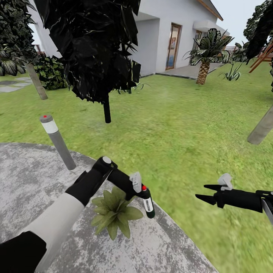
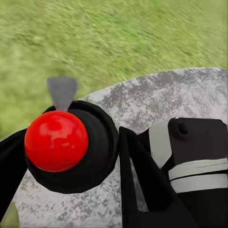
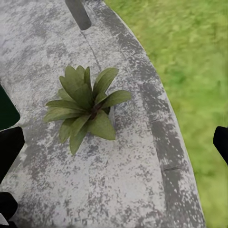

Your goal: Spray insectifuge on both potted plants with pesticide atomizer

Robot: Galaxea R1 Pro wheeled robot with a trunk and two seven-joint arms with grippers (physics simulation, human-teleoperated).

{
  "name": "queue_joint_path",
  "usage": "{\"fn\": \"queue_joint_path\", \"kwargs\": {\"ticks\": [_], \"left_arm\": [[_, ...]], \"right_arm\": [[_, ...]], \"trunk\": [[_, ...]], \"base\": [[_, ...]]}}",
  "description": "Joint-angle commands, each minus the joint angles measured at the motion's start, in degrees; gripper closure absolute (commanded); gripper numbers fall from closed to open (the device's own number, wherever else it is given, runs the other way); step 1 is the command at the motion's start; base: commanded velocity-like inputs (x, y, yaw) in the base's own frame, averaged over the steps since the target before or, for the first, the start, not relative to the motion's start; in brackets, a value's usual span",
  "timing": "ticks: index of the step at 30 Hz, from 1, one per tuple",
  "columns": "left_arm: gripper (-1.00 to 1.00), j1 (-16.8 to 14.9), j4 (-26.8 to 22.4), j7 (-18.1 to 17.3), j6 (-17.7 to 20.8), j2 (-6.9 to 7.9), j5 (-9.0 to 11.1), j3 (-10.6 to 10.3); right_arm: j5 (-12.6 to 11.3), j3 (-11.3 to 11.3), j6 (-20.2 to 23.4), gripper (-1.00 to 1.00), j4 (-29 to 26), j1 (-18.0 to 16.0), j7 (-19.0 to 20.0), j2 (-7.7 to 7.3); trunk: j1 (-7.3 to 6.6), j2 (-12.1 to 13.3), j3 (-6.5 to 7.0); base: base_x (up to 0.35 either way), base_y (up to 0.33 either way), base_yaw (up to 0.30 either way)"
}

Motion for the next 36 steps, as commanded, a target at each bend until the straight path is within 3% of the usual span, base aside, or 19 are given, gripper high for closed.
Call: {"fn": "queue_joint_path", "kwargs": {"ticks": [1, 2, 5, 13, 17, 20, 21, 23, 24, 26, 36], "left_arm": [[1.00, -0.4, 0.0, -0.4, 0.6, -0.07, -0.4, -1.0], [1.00, -1.0, 0.3, -0.3, 0.6, -0.10, -0.4, -2.3], [1.00, -1.6, 1.5, -0.3, 0.6, -0.10, -0.4, -3.6], [1.00, -1.7, 2.0, -0.5, 0.5, 0.12, -0.4, -4.0], [1.00, -1.7, 2.0, -0.5, 0.5, 0.13, -0.4, -4.1], [1.00, -1.6, 2.0, -0.5, 0.5, 0.13, -0.5, -4.1], [1.00, -1.6, 2.0, -0.4, 0.4, 0.13, -0.5, -4.1], [1.00, -1.6, 2.0, -0.4, 0.4, 0.13, -0.5, -5.2], [1.00, -1.7, 2.0, -0.4, 0.4, 0.13, -0.5, -6.7], [1.00, -1.7, 2.0, -0.4, 0.4, 0.18, -0.5, -7.9], [1.00, -1.9, 1.9, -0.4, 0.4, 0.13, -0.7, -8.4]], "right_arm": [[-0.3, 0.0, 0.5, -1.00, 0.0, 0.0, 0.0, 0.31], [-0.3, 0.0, 0.5, -1.00, 0.0, 0.0, -0.2, 1.40], [0.2, 0.0, 0.5, -1.00, 0.0, -0.1, -0.6, 4.07], [0.4, 0.0, 0.6, -1.00, 0.0, -4.7, -0.7, 10.21], [0.4, 0.0, 0.6, -1.00, 0.1, -9.2, -0.4, 13.13], [0.3, 0.4, 0.6, -1.00, 0.1, -9.9, 0.0, 13.71], [0.2, 1.6, 0.6, -1.00, 0.1, -10.0, 0.1, 13.77], [0.0, 5.3, 0.6, -1.00, 0.0, -10.0, 0.1, 13.75], [-0.1, 9.2, 0.6, -1.00, 0.0, -10.0, 0.1, 13.70], [-0.2, 12.1, 0.6, -1.00, 0.0, -10.0, 0.1, 13.62], [-0.2, 13.3, 0.6, -1.00, 0.0, -10.0, 0.2, 13.53]], "trunk": [[-0.01, 0.0, -0.05], [-0.01, 0.0, -0.05], [-0.01, 0.0, -0.05], [-0.01, 0.0, -0.05], [-0.01, 0.0, -0.05], [-0.01, 0.0, -0.05], [-0.01, 0.0, -0.05], [-0.01, 0.0, -0.05], [-0.01, 0.0, -0.05], [-0.01, 0.0, -0.05], [-0.01, 0.0, -0.05]], "base": [[0.000, 0.000, 0.000], [0.000, 0.000, 0.000], [0.000, 0.000, 0.000], [0.000, 0.000, 0.000], [0.000, 0.000, 0.000], [0.000, 0.000, 0.000], [0.000, 0.000, 0.000], [0.000, 0.000, 0.000], [0.000, 0.000, 0.000], [0.000, 0.000, 0.000], [0.000, 0.000, 0.000]]}}
